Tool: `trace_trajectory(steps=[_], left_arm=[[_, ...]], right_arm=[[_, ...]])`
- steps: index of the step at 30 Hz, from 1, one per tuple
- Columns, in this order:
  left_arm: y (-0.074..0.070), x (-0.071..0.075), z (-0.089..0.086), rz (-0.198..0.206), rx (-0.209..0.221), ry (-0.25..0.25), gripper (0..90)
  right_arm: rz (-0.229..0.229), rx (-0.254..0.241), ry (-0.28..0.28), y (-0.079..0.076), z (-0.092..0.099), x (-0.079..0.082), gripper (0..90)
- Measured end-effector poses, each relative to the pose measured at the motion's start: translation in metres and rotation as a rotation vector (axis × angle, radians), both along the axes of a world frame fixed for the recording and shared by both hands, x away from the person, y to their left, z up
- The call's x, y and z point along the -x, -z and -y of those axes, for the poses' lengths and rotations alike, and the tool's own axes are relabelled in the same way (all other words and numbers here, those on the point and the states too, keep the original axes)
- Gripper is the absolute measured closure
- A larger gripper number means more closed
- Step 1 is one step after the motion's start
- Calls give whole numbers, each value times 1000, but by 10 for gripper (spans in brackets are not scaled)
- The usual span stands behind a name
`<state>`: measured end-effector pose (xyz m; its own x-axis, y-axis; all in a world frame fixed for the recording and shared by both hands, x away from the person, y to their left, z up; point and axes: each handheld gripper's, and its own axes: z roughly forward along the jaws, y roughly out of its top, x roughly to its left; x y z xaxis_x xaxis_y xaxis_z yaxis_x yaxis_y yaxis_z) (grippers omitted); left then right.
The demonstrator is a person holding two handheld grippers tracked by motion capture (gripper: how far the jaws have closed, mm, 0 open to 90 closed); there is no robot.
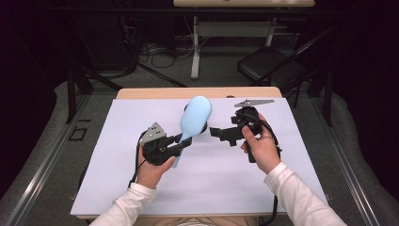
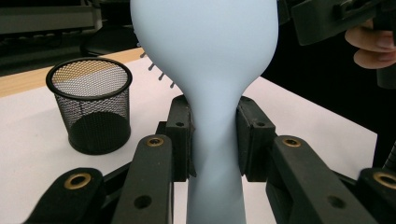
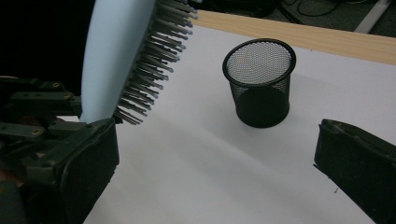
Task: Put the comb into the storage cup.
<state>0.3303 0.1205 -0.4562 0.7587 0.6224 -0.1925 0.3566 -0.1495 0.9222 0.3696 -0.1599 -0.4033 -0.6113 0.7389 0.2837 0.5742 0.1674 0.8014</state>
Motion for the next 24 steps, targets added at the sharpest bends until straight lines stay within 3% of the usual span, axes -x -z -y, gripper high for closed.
trace_trajectory(steps=[10,24], left_arm=[[3,0,2,-4,-9,6,703],[6,0,4,-5,-13,10,703]], right_arm=[[-7,-16,-16,-4,-6,0,0],[-26,5,-54,-4,-16,-2,0]])
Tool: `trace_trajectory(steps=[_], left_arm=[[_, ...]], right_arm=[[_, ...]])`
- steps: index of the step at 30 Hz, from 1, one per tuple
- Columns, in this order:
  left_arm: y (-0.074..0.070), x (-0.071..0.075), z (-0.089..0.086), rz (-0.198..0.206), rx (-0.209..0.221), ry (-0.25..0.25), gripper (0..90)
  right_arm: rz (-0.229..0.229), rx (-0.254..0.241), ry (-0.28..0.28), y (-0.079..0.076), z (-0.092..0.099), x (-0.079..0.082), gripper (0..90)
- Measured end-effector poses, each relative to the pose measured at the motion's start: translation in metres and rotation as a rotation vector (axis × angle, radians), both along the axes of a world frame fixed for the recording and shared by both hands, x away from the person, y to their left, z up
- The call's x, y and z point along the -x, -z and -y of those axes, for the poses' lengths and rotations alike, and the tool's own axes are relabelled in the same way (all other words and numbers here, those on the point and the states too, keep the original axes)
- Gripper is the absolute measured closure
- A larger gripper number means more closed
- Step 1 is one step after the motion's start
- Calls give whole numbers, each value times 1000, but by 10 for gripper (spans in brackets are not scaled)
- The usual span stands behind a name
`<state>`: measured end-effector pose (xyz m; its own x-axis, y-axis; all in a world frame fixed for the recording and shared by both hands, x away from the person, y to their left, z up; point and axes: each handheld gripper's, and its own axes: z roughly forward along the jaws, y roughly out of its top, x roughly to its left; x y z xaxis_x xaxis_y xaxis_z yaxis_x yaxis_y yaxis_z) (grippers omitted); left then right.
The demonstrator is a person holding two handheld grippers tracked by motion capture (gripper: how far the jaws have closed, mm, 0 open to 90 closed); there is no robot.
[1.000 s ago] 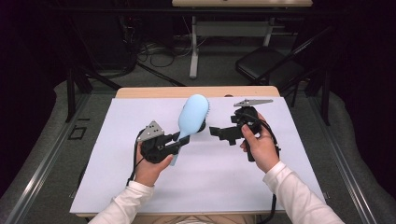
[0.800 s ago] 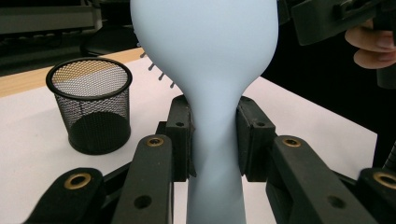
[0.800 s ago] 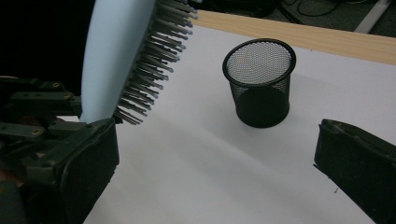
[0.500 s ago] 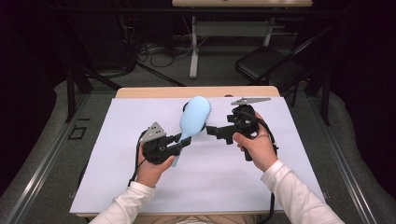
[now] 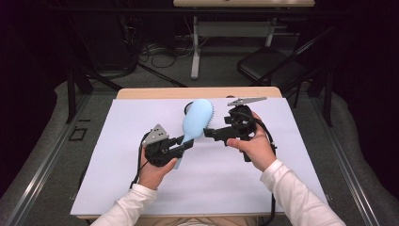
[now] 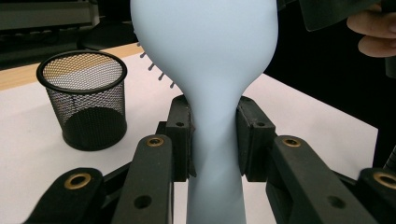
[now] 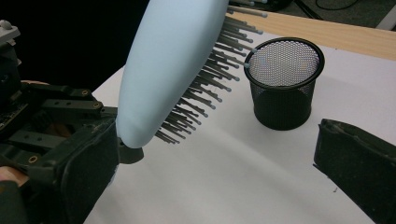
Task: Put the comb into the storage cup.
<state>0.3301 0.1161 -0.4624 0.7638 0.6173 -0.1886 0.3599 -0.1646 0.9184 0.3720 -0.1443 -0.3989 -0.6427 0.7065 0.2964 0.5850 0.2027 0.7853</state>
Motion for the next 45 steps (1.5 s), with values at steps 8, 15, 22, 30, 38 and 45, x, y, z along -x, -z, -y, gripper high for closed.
trace_trajectory(steps=[8,15,22,30,38,45], left_arm=[[1,1,2,-3,-3,4,703],[2,2,3,-2,-2,5,703],[3,2,2,-2,7,6,703],[3,2,2,-2,10,5,703],[3,2,2,-2,10,5,703],[4,2,2,-7,13,7,703]], right_arm=[[-7,-18,-16,-1,-5,-3,0],[-16,-13,-38,0,-10,-6,0],[-20,-19,-55,1,-13,-9,0],[-32,-27,-58,2,-15,-11,5],[-37,-49,-62,2,-17,-12,12],[-49,-84,-59,1,-17,-14,22]])
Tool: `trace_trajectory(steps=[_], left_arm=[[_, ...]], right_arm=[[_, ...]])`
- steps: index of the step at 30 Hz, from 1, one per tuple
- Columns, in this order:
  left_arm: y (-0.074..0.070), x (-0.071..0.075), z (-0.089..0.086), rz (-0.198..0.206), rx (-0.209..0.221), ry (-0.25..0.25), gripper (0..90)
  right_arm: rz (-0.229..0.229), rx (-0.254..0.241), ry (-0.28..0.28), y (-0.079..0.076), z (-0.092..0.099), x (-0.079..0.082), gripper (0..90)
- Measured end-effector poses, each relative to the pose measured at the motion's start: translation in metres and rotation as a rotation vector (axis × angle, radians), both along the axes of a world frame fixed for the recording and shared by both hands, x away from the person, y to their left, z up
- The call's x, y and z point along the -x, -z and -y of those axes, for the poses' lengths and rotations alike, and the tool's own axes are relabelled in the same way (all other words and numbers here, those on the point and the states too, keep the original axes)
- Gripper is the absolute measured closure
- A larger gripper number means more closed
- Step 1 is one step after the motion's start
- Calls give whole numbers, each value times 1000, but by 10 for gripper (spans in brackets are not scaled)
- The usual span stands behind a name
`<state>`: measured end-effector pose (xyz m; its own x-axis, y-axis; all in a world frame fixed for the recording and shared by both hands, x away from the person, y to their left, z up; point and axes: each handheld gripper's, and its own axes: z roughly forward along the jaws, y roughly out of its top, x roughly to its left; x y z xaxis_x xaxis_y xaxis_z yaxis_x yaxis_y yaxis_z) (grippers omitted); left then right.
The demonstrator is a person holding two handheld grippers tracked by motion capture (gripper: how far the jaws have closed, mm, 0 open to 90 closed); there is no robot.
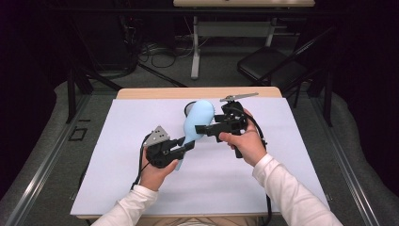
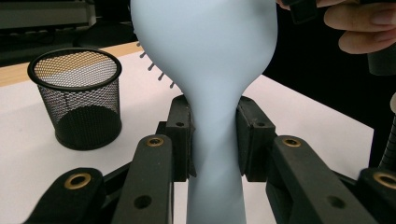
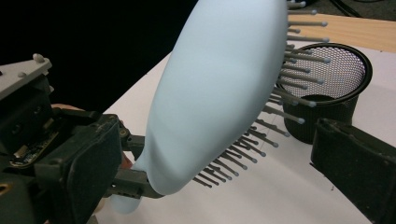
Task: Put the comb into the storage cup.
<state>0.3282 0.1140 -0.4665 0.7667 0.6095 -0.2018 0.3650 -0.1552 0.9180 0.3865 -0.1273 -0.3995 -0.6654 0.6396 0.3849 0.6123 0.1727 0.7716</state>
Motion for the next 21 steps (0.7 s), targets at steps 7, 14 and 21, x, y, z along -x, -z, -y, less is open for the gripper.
trace_trajectory(steps=[7,14,21], left_arm=[[0,0,1,-3,5,4,703],[1,0,1,-4,6,9,703],[1,1,1,-2,11,9,703]], right_arm=[[-5,-17,7,0,1,-3,31],[-12,-48,5,-1,3,-5,59],[-12,-64,5,-2,3,-6,80]])
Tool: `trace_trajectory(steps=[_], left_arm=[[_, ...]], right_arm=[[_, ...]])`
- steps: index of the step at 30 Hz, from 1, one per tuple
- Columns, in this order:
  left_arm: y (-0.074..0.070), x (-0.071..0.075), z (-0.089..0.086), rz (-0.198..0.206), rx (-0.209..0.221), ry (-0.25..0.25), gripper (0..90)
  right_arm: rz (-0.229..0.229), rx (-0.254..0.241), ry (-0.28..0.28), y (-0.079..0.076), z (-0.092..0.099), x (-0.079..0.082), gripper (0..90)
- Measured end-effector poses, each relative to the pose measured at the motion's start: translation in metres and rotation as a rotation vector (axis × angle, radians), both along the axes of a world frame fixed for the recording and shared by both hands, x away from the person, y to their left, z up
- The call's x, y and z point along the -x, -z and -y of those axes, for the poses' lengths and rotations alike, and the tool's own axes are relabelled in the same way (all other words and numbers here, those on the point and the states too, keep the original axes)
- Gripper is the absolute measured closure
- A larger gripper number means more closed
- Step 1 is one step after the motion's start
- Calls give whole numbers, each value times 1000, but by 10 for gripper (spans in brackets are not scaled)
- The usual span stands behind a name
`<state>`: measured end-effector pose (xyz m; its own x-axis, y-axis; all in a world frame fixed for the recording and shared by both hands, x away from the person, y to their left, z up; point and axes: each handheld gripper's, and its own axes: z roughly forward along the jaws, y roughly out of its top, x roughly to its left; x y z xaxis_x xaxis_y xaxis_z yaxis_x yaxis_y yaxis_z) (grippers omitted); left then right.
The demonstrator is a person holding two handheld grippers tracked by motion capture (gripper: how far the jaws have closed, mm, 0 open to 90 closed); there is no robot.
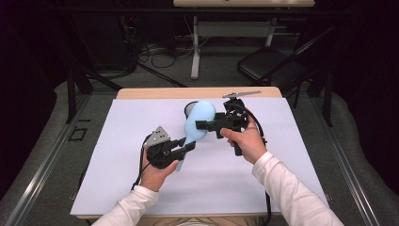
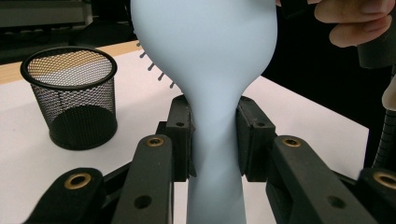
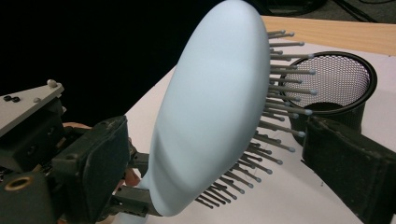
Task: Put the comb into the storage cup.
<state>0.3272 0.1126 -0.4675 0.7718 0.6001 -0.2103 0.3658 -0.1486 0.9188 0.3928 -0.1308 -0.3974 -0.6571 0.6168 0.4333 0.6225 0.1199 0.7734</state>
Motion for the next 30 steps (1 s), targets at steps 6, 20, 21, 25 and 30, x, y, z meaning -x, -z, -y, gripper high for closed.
trace_trajectory(steps=[6,20,21,25,30], left_arm=[[1,1,1,-1,-1,6,703],[0,3,3,2,0,16,703],[0,3,3,2,1,17,703],[0,3,3,1,2,20,703],[1,3,3,2,2,20,703]], right_arm=[[4,-17,6,-1,-1,-1,140],[-3,-39,-6,-2,-4,-7,167],[-4,-43,-6,-2,-4,-8,178],[-22,-69,-13,-1,-3,-10,216],[-37,-90,-22,0,-4,-12,265]])
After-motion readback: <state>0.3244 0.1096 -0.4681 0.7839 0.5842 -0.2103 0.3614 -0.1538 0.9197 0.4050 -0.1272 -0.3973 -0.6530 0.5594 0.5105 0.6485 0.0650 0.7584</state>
